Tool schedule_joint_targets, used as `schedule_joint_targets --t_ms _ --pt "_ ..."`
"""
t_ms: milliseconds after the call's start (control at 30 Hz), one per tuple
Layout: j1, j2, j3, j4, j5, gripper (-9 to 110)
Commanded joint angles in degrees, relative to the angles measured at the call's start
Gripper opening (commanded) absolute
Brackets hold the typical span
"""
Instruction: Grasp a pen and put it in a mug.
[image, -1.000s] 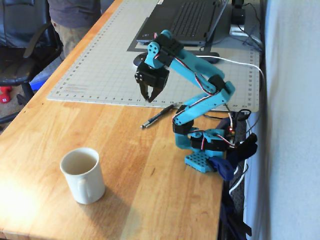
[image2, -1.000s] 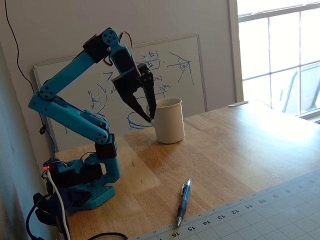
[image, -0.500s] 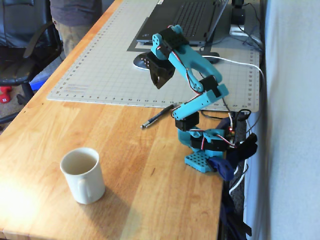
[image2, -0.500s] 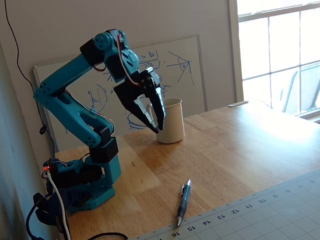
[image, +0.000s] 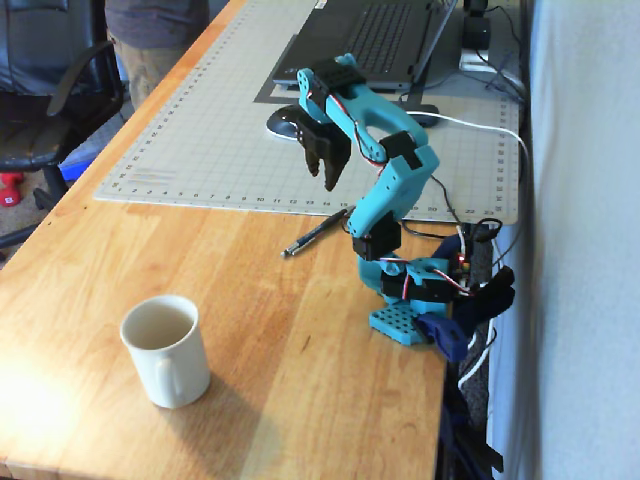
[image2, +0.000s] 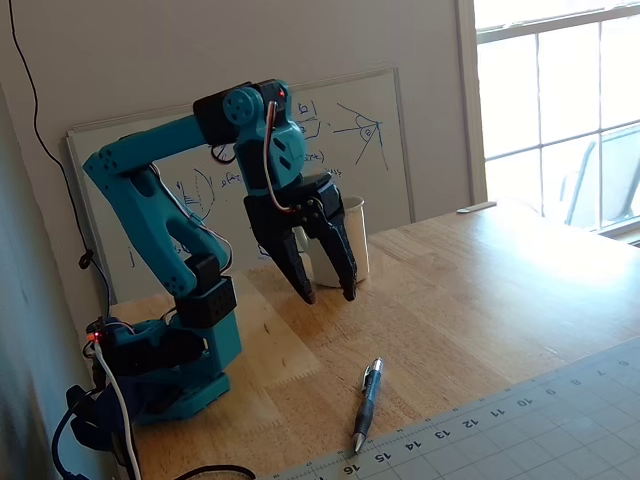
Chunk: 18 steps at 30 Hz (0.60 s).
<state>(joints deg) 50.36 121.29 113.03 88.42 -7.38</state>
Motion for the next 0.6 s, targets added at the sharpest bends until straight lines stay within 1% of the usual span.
schedule_joint_targets --t_ms 0,100,300,567 --pt "0.4 -1.5 -3.7 -0.9 4.0 19" --pt "0.4 -4.5 -3.7 -0.9 6.2 19" --pt "-0.4 -12.6 -4.7 -1.1 5.6 19" --pt "-2.1 -21.2 -4.2 -12.7 5.5 19"
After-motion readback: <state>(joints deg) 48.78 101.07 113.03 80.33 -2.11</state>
